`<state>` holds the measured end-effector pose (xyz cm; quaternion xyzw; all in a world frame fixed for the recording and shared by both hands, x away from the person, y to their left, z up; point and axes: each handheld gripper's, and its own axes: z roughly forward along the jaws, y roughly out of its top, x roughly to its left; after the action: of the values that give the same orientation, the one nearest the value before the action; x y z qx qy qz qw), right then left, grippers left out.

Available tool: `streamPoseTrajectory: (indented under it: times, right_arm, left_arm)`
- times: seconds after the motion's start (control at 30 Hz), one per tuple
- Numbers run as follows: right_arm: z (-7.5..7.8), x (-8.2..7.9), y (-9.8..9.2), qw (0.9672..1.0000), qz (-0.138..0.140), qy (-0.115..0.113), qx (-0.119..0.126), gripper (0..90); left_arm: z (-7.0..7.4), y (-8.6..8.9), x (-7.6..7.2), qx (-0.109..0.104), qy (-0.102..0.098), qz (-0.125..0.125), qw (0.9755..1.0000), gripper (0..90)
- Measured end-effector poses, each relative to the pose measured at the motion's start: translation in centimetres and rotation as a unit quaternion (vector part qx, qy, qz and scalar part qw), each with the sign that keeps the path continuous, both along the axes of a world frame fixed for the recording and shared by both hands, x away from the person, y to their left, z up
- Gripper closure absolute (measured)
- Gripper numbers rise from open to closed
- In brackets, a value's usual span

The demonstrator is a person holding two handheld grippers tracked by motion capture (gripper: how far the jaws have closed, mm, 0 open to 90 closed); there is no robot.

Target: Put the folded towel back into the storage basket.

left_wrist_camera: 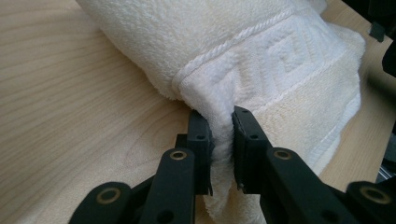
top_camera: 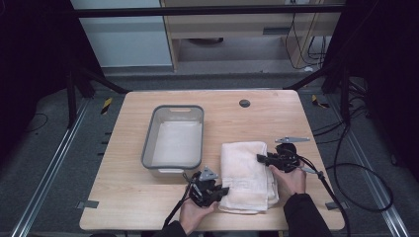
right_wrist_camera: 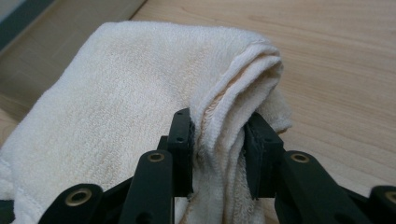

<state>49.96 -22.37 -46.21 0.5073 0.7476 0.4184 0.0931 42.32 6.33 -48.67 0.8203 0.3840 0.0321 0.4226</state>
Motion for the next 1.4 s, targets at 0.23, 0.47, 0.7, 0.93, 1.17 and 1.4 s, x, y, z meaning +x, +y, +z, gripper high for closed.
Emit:
streamPoseTrajectory:
  times: [0.23,0.47,0.7,0.93,1.17,1.4]
  right_arm:
    - [1.3,-0.7,-0.1,0.9997,0.002,-0.024,0.009,67.6]
    - [2.8,-1.4,0.2,0.9990,0.006,-0.044,0.012,68.0]
    - [4.3,-2.0,0.2,0.9975,0.003,-0.065,0.026,68.2]
    - [5.7,-2.5,0.4,0.9959,0.001,-0.085,0.030,68.4]
    - [6.7,-2.8,0.6,0.9942,0.002,-0.103,0.031,68.4]
    - [7.7,-3.1,0.9,0.9921,0.004,-0.120,0.035,68.5]
  left_arm:
    - [1.2,0.6,-0.3,-0.006,-0.020,-0.004,0.9998,78.4]
    - [2.4,1.1,-0.7,-0.012,-0.038,-0.005,0.9992,78.4]
    - [4.0,1.8,-1.0,-0.028,-0.053,-0.004,0.9982,78.6]
    - [5.1,2.1,-1.2,-0.036,-0.066,-0.001,0.9972,78.6]
    - [6.2,2.6,-1.5,-0.041,-0.082,0.000,0.9957,78.7]
    - [7.0,2.9,-1.7,-0.043,-0.097,0.002,0.9943,78.7]
